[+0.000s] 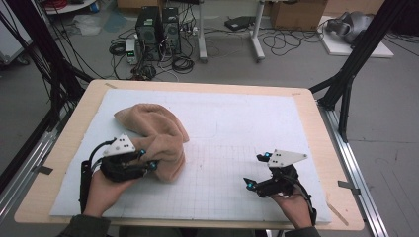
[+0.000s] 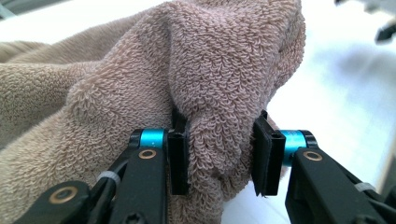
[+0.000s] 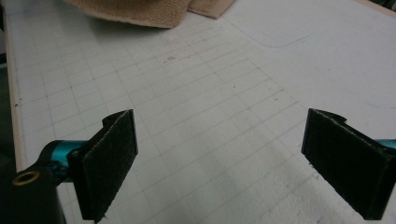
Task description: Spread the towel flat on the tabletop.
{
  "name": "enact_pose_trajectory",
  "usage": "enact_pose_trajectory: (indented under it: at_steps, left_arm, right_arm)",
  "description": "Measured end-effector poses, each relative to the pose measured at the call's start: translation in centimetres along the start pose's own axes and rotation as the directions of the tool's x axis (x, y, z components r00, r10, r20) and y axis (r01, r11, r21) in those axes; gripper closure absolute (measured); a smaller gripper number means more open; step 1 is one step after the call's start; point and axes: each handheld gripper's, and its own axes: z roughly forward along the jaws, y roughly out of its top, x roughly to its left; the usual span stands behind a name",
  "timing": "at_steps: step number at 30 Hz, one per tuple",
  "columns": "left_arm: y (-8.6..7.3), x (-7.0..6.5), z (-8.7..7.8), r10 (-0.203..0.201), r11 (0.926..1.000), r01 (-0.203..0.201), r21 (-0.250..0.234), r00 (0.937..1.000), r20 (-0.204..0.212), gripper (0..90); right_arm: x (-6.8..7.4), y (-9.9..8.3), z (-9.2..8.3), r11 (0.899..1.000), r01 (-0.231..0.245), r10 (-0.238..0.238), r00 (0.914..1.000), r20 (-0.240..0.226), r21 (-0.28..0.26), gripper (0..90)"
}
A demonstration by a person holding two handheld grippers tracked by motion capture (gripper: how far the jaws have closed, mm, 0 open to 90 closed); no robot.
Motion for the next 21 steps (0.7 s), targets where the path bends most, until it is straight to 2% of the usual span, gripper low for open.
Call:
enact_pose_trajectory:
  at_steps: [1,2,3,6,10,11,12,13,14,15,18,19,20,21]
  left_arm:
    - [-1.0,-0.5,0.4,0.023,0.9993,-0.022,0.030,0.9995,-0.022,63.9]
    - [-1.0,-0.5,0.4,0.023,0.9993,-0.022,0.030,0.9995,-0.022,63.5]
    - [-1.9,-0.6,0.8,0.026,0.9982,-0.025,0.055,0.9996,-0.013,62.8]
    - [-2.3,-0.7,1.0,0.037,0.9979,-0.036,0.054,0.9992,-0.013,54.7]
    - [-1.8,-0.8,0.0,0.036,0.9989,-0.036,0.031,0.9993,-0.005,39.2]
    - [-1.3,-0.8,-0.9,0.036,0.9992,-0.035,0.017,0.9993,-0.011,35.7]
    - [-1.3,-0.8,-0.9,0.036,0.9992,-0.035,0.017,0.9993,-0.011,34.3]
    - [-0.9,-0.7,-1.9,0.040,0.9992,-0.040,0.002,0.9991,-0.011,33.8]
    - [-0.9,-0.7,-1.9,0.040,0.9992,-0.040,0.002,0.9991,-0.011,32.9]
    - [-0.5,-0.6,-2.8,0.044,0.9990,-0.044,-0.009,0.9989,-0.019,32.0]
    - [-0.2,-0.4,-3.5,0.047,0.9987,-0.048,-0.019,0.9985,-0.028,31.8]
    - [0.1,-0.1,-3.9,0.055,0.9981,-0.056,-0.026,0.9973,-0.048,31.8]
    - [0.1,-0.1,-3.9,0.055,0.9981,-0.056,-0.026,0.9973,-0.048,31.8]
    - [0.3,0.5,-3.9,0.050,0.9982,-0.052,-0.029,0.9965,-0.067,32.1]
  right_arm:
    - [0.1,0.0,0.5,1.000,0.002,-0.002,1.0000,-0.009,0.001,9.7]
    - [0.1,0.0,0.7,1.000,0.004,-0.003,0.9999,-0.014,0.003,9.7]
    - [0.1,0.1,1.0,1.000,0.003,-0.003,0.9998,-0.020,0.004,9.7]
    - [0.4,0.7,1.9,1.000,0.016,-0.015,0.9991,-0.039,0.007,9.7]
    - [0.7,1.9,3.0,0.999,0.035,-0.034,0.9973,-0.065,0.009,9.7]
    - [0.8,2.8,3.7,0.999,0.050,-0.050,0.9956,-0.079,0.006,9.7]
    - [0.8,2.8,3.7,0.999,0.050,-0.050,0.9956,-0.079,0.006,9.7]
    - [0.9,3.8,4.6,0.998,0.063,-0.062,0.9937,-0.093,0.004,9.7]
    - [0.9,3.8,4.6,0.998,0.063,-0.062,0.9937,-0.093,0.004,9.7]
    - [0.9,4.7,5.5,0.997,0.071,-0.070,0.9919,-0.106,0.004,9.7]
    - [1.0,5.5,6.4,0.997,0.077,-0.076,0.9894,-0.124,0.003,9.7]
    - [1.3,6.3,7.2,0.997,0.079,-0.079,0.9856,-0.150,-0.005,9.8]
    - [1.5,6.7,7.5,0.997,0.078,-0.078,0.9842,-0.159,-0.007,9.8]
    - [1.6,7.2,7.9,0.996,0.088,-0.089,0.9814,-0.170,-0.011,9.8]
